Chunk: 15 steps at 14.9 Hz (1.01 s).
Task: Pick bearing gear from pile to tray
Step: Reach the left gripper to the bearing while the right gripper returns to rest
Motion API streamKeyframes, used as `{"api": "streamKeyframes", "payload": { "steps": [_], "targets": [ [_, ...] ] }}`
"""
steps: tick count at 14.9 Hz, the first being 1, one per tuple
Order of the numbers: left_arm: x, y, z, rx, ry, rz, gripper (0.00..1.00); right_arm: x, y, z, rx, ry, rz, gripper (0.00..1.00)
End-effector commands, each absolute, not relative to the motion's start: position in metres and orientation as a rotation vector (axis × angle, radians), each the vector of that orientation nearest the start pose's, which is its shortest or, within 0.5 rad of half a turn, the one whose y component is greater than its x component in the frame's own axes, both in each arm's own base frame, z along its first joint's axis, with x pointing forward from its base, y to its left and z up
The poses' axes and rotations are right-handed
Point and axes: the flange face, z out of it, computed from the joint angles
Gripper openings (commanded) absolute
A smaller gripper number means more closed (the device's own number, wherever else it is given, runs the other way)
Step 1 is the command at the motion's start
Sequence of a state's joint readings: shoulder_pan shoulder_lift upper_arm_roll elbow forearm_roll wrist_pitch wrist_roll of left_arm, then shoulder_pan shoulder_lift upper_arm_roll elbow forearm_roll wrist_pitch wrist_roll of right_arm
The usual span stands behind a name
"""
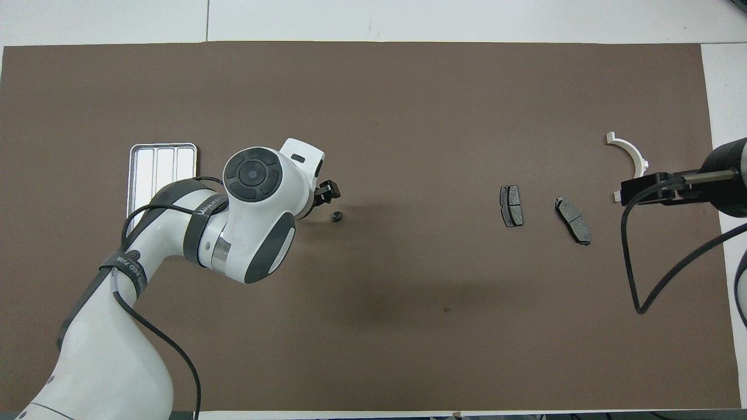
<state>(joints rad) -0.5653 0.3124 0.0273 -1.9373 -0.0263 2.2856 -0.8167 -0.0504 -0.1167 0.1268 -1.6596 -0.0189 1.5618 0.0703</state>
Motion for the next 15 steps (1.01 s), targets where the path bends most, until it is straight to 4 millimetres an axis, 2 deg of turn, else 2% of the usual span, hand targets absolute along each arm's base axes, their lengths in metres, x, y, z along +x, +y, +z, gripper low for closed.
{"api": "streamKeyframes", "payload": {
  "steps": [1, 4, 6, 8, 15],
  "targets": [
    [0.532, -0.335, 0.322, -3.148, -0.498, -0.061, 1.0, 0.508, 0.038, 0.641, -3.149, -0.016, -0.009, 1.0],
    [0.529, -0.342, 0.308, -3.142, -0.509, -0.056, 1.0, 0.509, 0.041, 0.638, -3.112, 0.105, 0.006, 1.0],
    [0.527, -0.344, 0.303, -3.139, -0.547, -0.064, 1.0, 0.509, 0.041, 0.637, -3.11, 0.122, 0.006, 1.0],
    [0.515, -0.363, 0.304, -3.144, -0.544, -0.064, 1.0, 0.51, 0.041, 0.637, -3.11, 0.12, 0.009, 1.0],
    [0.508, -0.362, 0.292, -3.155, -0.542, -0.088, 0.97, 0.51, 0.041, 0.635, -3.112, 0.108, 0.015, 1.0]
  ]
}}
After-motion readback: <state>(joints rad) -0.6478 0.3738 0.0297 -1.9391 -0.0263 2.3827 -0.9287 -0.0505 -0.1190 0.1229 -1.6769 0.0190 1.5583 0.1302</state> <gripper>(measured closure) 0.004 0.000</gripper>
